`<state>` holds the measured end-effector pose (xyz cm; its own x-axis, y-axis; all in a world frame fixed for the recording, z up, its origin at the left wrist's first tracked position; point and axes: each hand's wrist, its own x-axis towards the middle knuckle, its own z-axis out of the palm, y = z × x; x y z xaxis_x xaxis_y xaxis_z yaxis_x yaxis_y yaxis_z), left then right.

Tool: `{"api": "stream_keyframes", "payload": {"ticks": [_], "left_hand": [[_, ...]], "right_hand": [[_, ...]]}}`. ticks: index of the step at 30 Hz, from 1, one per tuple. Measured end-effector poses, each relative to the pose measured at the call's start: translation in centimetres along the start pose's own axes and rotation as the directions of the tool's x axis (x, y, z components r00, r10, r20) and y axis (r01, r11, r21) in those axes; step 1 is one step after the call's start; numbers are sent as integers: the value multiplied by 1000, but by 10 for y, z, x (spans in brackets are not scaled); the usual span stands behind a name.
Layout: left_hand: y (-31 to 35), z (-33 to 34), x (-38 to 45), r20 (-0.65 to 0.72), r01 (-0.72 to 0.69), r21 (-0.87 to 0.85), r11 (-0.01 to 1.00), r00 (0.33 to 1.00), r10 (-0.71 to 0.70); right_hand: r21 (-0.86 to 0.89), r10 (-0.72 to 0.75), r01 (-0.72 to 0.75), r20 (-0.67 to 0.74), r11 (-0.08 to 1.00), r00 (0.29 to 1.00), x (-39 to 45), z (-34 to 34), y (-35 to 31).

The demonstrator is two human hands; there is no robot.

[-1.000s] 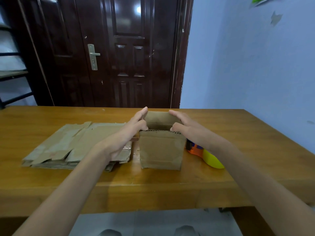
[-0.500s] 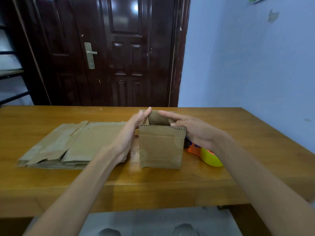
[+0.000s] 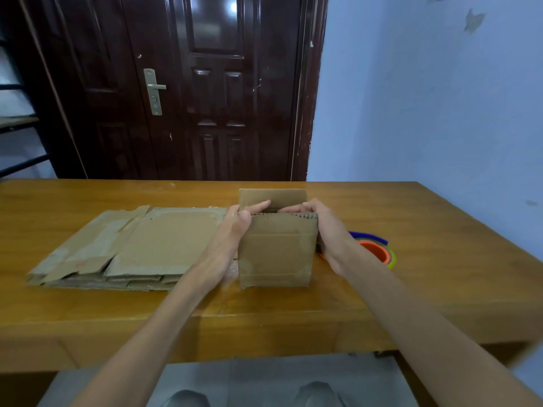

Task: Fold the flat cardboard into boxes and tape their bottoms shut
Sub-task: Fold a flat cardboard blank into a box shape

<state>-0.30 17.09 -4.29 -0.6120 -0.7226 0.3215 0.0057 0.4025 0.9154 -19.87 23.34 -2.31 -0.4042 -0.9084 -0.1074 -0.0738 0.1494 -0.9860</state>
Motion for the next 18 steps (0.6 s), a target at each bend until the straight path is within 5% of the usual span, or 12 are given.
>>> {"api": "stream_keyframes", "payload": {"ticks": [9,18], "left_hand": [[-17,-5,1,21,26,-21,999,999,-26],[-35,-4,-13,-80,-4,-77,997,997,-2]], "right_hand": [[229,-56,79,-106,970,993,-7,18,23],[425,116,-57,-115,903,987,-17,40,24]]}}
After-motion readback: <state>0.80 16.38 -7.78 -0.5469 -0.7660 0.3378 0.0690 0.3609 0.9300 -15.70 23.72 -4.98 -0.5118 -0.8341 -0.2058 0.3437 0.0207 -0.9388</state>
